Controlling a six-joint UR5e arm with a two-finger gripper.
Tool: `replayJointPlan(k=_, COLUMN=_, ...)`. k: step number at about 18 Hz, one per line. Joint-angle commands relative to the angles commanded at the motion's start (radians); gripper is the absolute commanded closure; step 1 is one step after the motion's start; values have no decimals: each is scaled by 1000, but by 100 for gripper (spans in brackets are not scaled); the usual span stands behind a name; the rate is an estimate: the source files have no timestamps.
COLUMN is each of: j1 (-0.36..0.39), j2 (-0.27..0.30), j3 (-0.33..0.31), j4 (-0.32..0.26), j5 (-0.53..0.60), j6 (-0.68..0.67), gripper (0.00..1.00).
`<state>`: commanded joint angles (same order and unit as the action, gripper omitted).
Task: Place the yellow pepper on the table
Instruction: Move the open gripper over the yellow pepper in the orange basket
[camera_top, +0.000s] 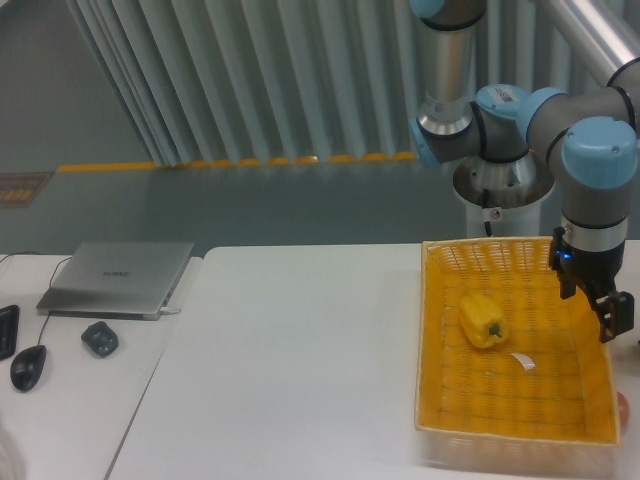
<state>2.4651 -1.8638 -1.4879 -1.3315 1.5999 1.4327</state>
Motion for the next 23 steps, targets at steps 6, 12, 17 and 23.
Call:
replayJointPlan(k=6, j1=-15, j2=0, j3=-5, j4=3, j5=1, j6=-40, gripper=0)
replayJointPlan(k=12, j1=-26, j2=0, j3=-52, j4=41, j5=-9, j6=-117, gripper=0)
replayJointPlan(k=17, j1=-52, j2=18, j3=-80, j4=93, j5=-26, j6=-294, gripper=0)
replayJointPlan(k=23, j1=-64, j2=57, j3=-124, j4=87, j5=-32, j6=-443, gripper=0)
